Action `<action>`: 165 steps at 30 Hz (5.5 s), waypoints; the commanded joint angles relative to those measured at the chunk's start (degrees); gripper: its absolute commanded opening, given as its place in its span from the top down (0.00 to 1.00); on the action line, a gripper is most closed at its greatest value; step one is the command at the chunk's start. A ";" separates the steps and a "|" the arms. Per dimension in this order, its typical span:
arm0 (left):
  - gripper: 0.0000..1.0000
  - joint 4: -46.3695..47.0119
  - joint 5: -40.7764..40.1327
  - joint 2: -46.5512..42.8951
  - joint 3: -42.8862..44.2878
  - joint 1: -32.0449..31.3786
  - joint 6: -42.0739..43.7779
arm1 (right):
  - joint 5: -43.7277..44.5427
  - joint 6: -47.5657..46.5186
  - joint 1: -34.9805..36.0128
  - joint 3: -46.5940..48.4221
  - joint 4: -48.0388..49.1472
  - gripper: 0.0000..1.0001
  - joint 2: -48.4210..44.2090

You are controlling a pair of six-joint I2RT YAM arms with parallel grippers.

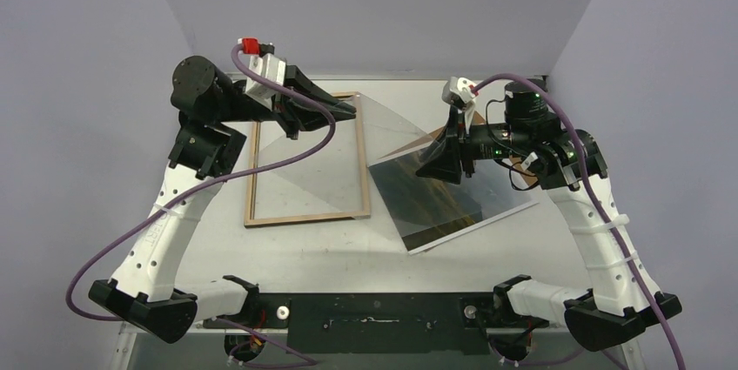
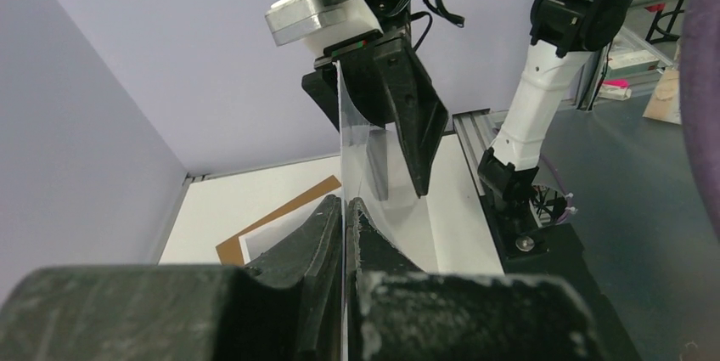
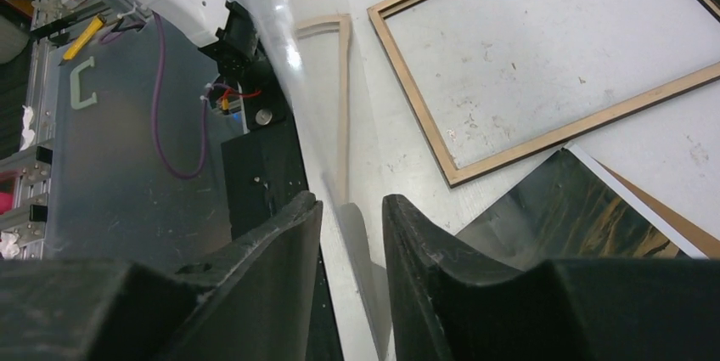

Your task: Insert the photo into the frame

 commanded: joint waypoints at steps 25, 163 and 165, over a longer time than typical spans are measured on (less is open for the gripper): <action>0.03 -2.57 -32.26 -12.07 -16.08 5.54 3.77 | 2.18 14.95 -0.01 -7.24 18.84 1.00 -3.43; 0.57 -35.29 -39.36 51.96 2.26 39.11 -19.41 | 24.09 69.91 5.14 -4.90 72.02 1.00 56.55; 0.57 -35.33 -39.46 52.17 2.19 39.09 -18.98 | 24.79 69.48 5.02 -5.69 72.34 1.00 56.32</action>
